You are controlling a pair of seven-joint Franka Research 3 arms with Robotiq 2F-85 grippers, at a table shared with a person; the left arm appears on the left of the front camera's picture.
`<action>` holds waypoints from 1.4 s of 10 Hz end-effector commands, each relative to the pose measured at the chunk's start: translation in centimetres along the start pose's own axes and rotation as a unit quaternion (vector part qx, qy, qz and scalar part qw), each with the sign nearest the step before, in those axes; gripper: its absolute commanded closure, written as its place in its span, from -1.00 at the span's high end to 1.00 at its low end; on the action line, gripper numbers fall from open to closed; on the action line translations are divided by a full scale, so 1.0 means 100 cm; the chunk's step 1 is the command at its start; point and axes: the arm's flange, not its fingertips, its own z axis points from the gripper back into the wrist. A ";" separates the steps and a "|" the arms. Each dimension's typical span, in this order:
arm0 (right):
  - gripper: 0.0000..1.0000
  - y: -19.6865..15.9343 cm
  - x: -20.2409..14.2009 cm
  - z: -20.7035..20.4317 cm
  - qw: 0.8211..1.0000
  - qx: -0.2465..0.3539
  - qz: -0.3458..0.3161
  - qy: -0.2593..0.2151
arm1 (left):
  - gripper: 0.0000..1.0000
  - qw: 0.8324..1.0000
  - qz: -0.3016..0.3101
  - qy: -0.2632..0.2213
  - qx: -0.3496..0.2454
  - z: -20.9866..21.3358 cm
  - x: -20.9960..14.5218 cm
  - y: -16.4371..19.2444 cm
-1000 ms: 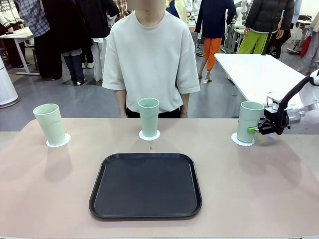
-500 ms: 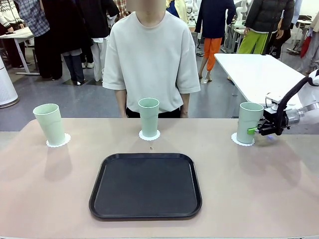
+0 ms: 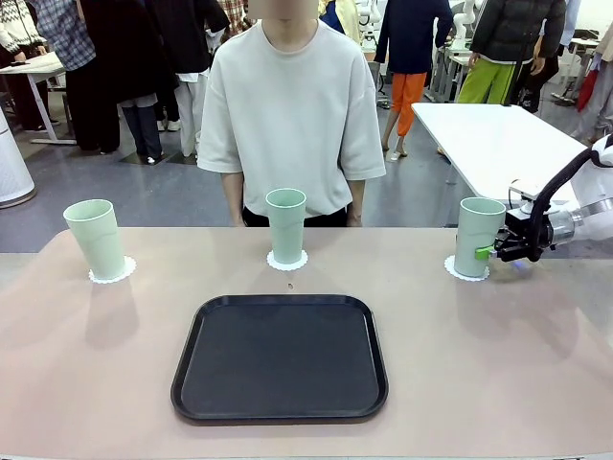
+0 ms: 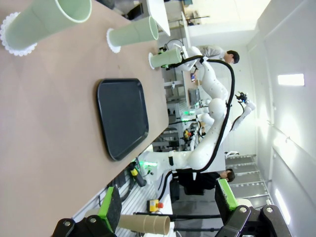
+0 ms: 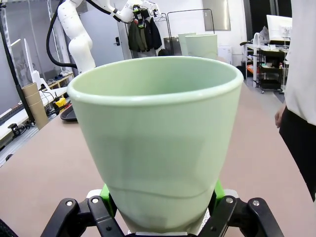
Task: Place coasters on the table and set cups on them.
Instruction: Take one Reusable plastic cup from the Flat Tray and place it on a coaster set by the human.
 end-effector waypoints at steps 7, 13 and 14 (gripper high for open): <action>1.00 -0.004 -0.001 0.002 0.999 0.032 -0.010 0.018 | 1.00 1.000 -0.004 -0.002 -0.005 0.001 -0.001 -0.002; 1.00 -0.014 -0.001 0.021 0.996 0.009 -0.060 0.068 | 1.00 1.000 -0.004 -0.002 -0.005 0.001 -0.001 -0.002; 1.00 -0.013 0.001 0.026 0.994 0.006 -0.074 0.086 | 1.00 1.000 -0.004 -0.002 -0.005 0.001 -0.001 -0.002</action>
